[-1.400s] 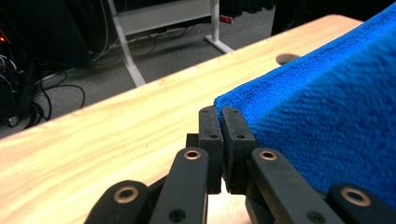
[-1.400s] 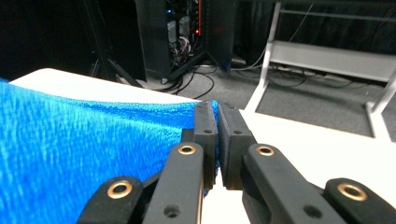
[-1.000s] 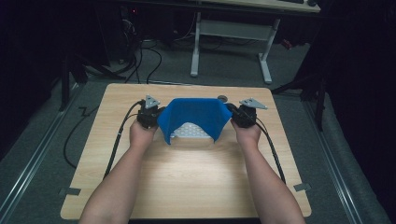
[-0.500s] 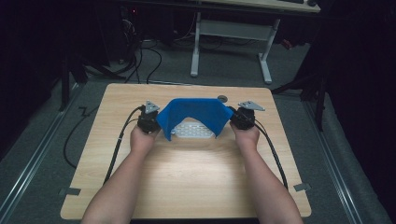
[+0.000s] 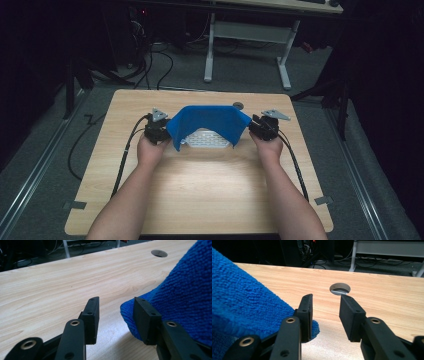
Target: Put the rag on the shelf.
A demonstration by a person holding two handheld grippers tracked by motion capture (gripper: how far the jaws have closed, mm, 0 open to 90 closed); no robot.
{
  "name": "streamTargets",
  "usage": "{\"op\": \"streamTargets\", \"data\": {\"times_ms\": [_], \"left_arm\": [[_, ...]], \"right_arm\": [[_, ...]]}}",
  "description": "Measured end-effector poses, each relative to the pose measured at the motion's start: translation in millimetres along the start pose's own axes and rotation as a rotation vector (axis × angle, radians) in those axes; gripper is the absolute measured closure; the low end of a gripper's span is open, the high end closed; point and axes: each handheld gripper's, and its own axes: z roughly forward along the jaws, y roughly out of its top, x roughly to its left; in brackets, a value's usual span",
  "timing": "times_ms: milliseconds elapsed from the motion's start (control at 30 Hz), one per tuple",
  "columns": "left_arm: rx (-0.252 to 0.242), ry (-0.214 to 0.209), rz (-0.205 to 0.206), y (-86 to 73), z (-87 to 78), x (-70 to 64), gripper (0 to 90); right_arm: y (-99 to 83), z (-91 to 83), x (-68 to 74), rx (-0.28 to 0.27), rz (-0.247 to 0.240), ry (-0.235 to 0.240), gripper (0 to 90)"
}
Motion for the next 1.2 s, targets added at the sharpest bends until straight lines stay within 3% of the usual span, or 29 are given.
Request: {"op": "streamTargets", "data": {"times_ms": [500, 767, 1000, 1200], "left_arm": [[-0.007, 0.005, 0.011, -4.8, -4.0, -1.4, 57.9], [-0.001, 0.038, 0.002, -8.3, -8.5, 4.4, 57.9], [-0.009, 0.06, -0.004, -15.3, -21.6, 10.0, 57.8], [-0.007, 0.08, -0.037, -24.2, -38.2, 10.9, 57.6]], "right_arm": [[-2.3, -8.8, -6.0, 0.015, -0.047, -0.046, 58.4], [-10.6, -11.5, -12.9, 0.042, -0.048, -0.063, 58.2], [-9.1, -24.1, -12.0, 0.02, -0.078, -0.064, 58.4], [-13.3, -42.6, -12.4, 0.015, -0.107, -0.084, 57.8]]}}
